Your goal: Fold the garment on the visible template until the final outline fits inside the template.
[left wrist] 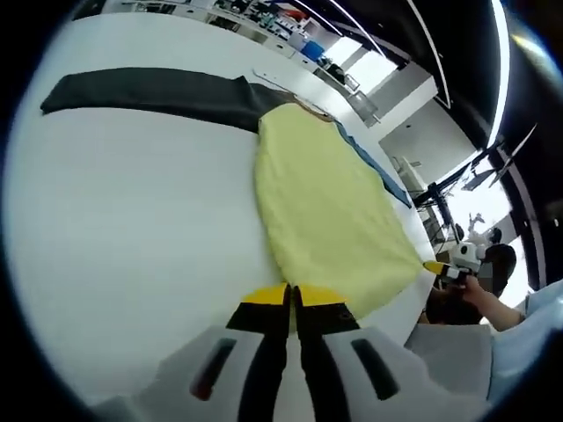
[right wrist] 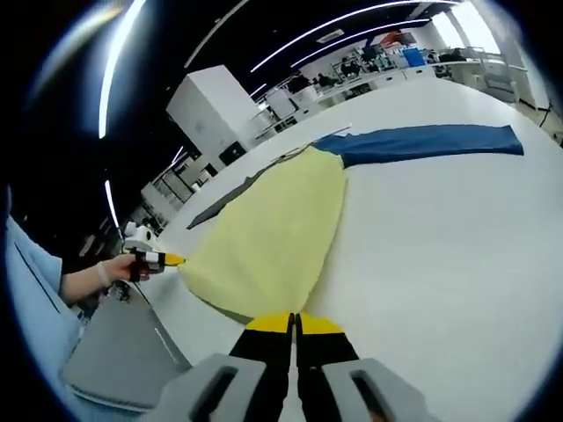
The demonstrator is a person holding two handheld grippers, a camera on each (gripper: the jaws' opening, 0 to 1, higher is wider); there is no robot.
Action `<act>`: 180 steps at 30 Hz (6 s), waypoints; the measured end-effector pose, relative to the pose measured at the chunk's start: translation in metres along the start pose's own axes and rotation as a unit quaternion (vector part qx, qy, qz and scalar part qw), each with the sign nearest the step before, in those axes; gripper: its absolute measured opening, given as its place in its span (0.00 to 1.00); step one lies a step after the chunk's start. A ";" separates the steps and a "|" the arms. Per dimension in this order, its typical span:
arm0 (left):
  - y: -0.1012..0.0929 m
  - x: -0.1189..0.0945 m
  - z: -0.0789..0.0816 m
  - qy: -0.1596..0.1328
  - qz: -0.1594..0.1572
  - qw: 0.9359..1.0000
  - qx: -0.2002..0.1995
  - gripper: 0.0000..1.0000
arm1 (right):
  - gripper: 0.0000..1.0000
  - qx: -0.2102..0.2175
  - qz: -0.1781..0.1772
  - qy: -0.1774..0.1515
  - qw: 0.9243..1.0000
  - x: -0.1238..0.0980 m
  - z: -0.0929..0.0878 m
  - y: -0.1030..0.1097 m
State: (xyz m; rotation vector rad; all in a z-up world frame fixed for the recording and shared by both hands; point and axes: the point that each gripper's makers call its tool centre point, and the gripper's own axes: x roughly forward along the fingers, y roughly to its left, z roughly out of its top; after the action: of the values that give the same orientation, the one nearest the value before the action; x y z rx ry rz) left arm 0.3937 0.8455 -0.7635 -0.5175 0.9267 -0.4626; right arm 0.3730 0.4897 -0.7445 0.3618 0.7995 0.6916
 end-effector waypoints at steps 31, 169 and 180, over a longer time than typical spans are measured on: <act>-0.031 -0.013 -0.023 0.008 -0.094 0.993 0.076 0.17 | 0.00 0.011 -0.001 0.002 1.000 0.000 -0.001 0.000; -0.035 -0.037 0.003 -0.131 -0.010 0.991 0.016 0.73 | 0.20 0.054 -0.321 -0.136 0.936 -0.054 0.163 -0.239; -0.036 -0.033 -0.005 -0.125 -0.014 0.992 0.011 0.71 | 0.00 0.075 -0.337 -0.151 0.926 -0.064 0.165 -0.247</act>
State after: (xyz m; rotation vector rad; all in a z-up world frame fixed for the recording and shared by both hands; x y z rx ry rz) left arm 0.3670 0.8354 -0.7234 -0.5555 0.6747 -0.4226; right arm 0.5708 0.2594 -0.7357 0.2950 0.6231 -0.0745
